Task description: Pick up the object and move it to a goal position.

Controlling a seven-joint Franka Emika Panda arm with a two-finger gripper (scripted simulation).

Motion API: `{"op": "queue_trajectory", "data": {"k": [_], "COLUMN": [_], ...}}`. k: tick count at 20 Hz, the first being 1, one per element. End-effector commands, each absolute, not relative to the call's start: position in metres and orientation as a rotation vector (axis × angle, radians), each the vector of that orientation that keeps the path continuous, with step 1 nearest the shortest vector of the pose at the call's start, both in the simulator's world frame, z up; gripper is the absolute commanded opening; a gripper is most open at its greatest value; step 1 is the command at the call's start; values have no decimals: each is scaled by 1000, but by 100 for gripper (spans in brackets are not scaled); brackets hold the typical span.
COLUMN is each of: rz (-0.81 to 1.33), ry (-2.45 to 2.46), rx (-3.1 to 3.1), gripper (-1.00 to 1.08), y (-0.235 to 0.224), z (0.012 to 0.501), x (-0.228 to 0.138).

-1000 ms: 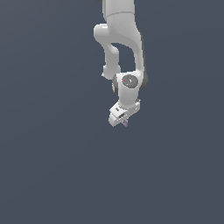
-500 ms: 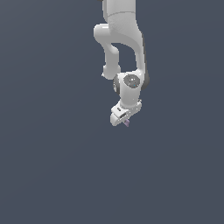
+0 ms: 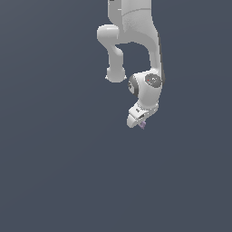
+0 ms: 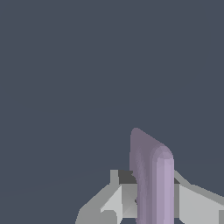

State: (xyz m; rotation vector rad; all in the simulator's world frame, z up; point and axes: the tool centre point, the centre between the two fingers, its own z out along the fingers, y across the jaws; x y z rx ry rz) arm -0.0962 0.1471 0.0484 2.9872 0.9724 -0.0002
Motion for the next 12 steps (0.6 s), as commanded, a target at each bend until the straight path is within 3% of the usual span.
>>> {"op": "queue_trajectory", "data": {"k": [1,12], "rz": [0,0], "ry": [973,973], "rx": [2987,2987], "gripper": [-100,-100], "y": [169,212], "z": [51,57], "x": [-100,-104]}}
